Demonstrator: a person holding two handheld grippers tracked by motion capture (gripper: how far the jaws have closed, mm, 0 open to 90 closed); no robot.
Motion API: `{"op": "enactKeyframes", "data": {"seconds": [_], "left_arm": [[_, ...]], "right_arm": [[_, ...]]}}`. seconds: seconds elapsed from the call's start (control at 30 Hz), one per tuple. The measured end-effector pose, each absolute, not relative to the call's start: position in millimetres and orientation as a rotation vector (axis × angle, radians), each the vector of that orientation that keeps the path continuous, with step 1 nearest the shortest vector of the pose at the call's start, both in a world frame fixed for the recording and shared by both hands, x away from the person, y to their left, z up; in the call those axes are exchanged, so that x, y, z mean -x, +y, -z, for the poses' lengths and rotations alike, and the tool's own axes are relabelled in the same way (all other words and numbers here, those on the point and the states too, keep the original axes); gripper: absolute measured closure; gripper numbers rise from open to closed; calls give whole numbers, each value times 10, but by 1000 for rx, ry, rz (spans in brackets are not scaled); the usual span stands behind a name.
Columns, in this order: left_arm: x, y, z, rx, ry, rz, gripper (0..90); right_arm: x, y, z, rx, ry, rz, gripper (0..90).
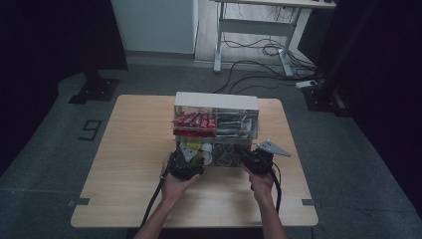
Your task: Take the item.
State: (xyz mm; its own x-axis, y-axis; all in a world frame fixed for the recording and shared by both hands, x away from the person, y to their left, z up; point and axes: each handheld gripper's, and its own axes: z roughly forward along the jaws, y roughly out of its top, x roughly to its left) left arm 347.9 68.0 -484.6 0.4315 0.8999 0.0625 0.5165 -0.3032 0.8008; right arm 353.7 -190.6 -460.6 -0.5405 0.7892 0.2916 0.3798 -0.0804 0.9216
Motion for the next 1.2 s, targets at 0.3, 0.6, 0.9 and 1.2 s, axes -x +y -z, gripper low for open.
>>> {"op": "enactKeyframes", "data": {"seconds": [0.3,0.6,0.9,1.2], "left_arm": [[-3459,623,4878,-1975,1151,-694,297],[-3450,616,4876,-1976,1150,-708,379],[-3457,624,4865,-1956,1162,-691,385],[-3405,676,4785,-1915,1162,-687,386]], "right_arm": [[-3536,-1905,4607,-1265,1854,-1655,894],[-3541,-1908,4613,-1267,1852,-1663,894],[-3553,-1921,4628,-1274,1852,-1661,894],[-3566,-1936,4644,-1285,1851,-1657,894]]}}
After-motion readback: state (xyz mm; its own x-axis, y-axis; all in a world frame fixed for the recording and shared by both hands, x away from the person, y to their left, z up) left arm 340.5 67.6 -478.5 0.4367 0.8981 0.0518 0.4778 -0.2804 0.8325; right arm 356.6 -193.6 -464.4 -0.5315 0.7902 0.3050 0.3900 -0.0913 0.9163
